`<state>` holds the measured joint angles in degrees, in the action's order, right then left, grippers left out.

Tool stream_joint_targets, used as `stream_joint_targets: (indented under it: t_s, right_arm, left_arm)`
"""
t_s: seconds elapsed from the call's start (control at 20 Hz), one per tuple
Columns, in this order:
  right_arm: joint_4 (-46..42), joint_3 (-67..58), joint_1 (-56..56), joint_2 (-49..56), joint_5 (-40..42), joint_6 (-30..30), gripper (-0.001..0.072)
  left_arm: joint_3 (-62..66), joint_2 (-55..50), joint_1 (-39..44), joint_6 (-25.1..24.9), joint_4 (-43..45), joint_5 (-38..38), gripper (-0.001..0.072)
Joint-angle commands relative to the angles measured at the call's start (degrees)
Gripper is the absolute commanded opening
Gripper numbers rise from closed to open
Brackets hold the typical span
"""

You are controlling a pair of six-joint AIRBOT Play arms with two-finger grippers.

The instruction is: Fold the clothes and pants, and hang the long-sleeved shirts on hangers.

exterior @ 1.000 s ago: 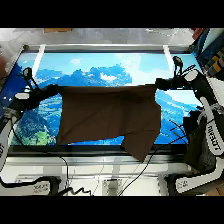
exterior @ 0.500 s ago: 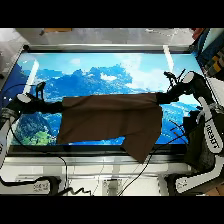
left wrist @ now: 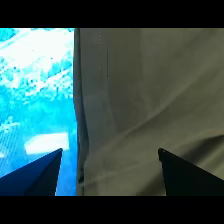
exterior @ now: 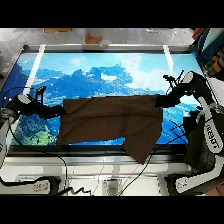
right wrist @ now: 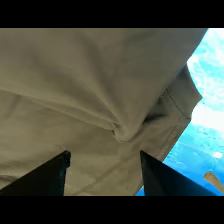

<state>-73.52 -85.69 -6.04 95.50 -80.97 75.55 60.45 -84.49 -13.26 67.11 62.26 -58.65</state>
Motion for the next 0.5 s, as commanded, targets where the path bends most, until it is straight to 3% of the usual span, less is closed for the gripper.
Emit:
stream_joint_targets:
  t_s: [0.0,0.05,0.25,0.45]
  right_arm:
    - [-2.2,0.0,0.0,-0.8,-2.5,-0.5,0.0395]
    - [-4.1,0.0,-0.1,-1.5,-4.1,-1.7,0.0361]
    - [-2.8,3.8,-4.9,-8.0,-8.0,-3.1,0.0361]
    - [2.3,23.0,-10.5,-21.0,-7.7,-5.8,0.0361]
  left_arm:
    - [0.6,0.9,-0.4,0.2,0.8,-5.4,0.0692]
    - [1.0,1.9,-0.8,0.2,2.1,-7.4,0.0692]
    - [1.3,11.2,-3.8,0.2,5.1,-10.0,0.0692]
    - [1.3,25.3,-9.1,0.0,9.0,-8.2,0.069]
